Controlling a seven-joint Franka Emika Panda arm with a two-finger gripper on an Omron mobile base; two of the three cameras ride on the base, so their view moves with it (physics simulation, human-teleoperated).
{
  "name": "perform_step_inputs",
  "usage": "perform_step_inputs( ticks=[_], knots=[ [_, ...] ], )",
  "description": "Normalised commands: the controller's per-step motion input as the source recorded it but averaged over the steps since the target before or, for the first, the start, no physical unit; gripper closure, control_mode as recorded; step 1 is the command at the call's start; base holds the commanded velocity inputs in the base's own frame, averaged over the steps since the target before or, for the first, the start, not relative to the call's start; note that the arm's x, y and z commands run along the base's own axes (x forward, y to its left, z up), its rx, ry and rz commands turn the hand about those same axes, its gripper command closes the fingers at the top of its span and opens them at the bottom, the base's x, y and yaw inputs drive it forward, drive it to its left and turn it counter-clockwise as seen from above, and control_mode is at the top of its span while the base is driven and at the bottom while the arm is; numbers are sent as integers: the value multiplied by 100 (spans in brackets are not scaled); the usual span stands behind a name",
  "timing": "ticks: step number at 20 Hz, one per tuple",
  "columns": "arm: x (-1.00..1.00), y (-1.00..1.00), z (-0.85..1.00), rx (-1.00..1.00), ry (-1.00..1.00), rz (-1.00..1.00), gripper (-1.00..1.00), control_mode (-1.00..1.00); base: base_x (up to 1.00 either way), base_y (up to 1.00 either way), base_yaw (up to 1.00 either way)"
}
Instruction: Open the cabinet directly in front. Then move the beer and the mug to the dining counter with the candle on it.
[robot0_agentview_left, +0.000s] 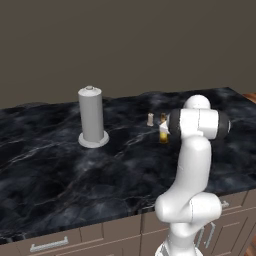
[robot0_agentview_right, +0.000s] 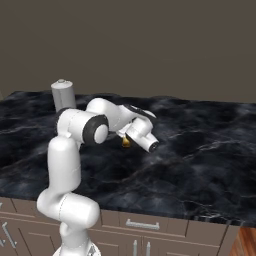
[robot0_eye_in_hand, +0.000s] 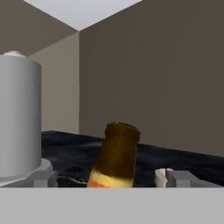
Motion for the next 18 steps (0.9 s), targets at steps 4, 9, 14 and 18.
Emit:
perform_step_inputs(
  ticks=[4,9,14,18],
  knots=[
    [-42,0,0,0,-2,0,-100,-100,0,0,0],
    [-52,0,0,0,-5,0,-100,-100,0,0,0],
    [-41,2,1,0,-7,0,-100,-100,0,0,0],
    [-7,20,16,0,-7,0,-100,-100,0,0,0]
  ],
)
